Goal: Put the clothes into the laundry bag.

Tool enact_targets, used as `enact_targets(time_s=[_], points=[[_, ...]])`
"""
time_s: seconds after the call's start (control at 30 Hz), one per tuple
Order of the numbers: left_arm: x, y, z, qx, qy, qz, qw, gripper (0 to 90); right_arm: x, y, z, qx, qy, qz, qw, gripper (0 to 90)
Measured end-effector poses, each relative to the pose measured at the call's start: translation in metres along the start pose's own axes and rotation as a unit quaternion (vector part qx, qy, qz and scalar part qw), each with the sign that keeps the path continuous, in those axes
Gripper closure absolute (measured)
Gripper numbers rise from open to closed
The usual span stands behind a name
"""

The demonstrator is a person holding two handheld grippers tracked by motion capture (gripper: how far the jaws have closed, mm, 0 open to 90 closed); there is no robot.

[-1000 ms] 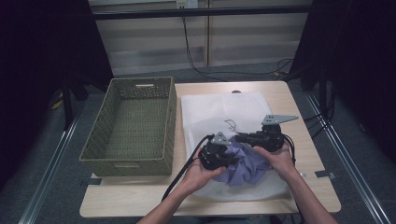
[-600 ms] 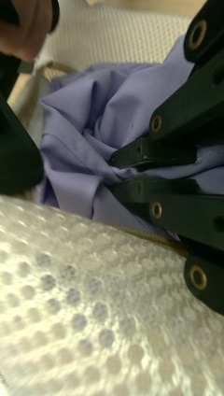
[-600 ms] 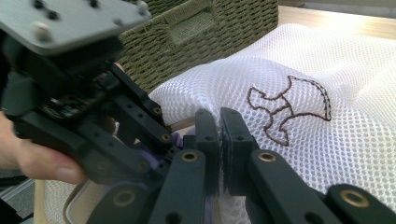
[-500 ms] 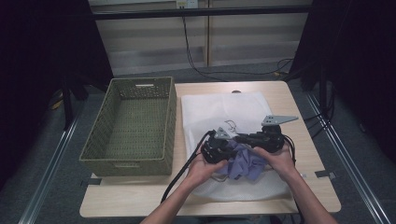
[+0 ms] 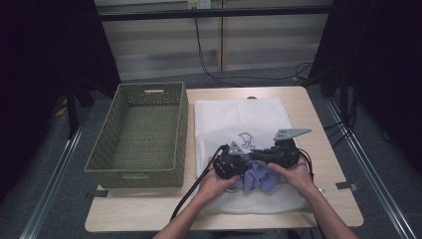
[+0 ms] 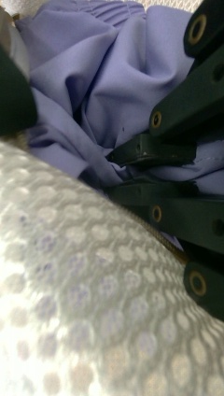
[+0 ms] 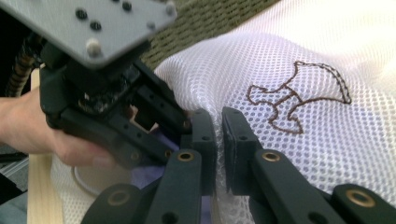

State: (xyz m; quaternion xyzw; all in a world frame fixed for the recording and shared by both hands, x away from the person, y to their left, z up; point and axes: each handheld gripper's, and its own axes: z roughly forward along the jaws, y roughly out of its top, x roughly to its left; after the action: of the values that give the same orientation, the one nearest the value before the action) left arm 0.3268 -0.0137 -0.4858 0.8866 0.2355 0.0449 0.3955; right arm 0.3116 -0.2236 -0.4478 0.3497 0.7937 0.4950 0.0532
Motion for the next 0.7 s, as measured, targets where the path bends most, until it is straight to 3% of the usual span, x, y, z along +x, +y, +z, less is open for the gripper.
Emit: enact_targets(time_s=[0.07,0.13,0.2,0.23,0.37,0.47,0.7], points=[[-0.002,0.001,-0.002,0.005,0.001,0.004,1.0000,77.5,0.000,-0.001,0.000,0.003,0.002,-0.001,1.0000,83.1],[-0.004,0.002,-0.006,0.000,-0.005,0.005,1.0000,66.0,0.000,-0.002,-0.001,0.000,0.003,0.002,1.0000,81.5],[-0.006,0.003,-0.012,0.003,-0.008,0.011,0.9999,60.2,-0.001,-0.002,-0.001,-0.001,0.005,0.003,1.0000,79.2],[-0.006,0.003,-0.014,-0.006,-0.020,0.005,0.9998,55.8,-0.001,-0.002,-0.001,-0.002,0.005,0.004,1.0000,77.3],[-0.010,0.005,-0.028,-0.018,-0.031,0.007,0.9993,41.2,-0.001,-0.001,-0.004,-0.010,0.007,0.002,0.9999,69.6],[-0.011,0.005,-0.039,-0.019,-0.027,0.016,0.9993,35.2,-0.002,0.000,-0.008,-0.018,0.007,0.005,0.9998,64.4],[-0.009,-0.002,-0.073,-0.048,-0.017,0.007,0.9987,29.4,-0.003,0.001,-0.017,-0.033,0.000,0.011,0.9994,56.4]])
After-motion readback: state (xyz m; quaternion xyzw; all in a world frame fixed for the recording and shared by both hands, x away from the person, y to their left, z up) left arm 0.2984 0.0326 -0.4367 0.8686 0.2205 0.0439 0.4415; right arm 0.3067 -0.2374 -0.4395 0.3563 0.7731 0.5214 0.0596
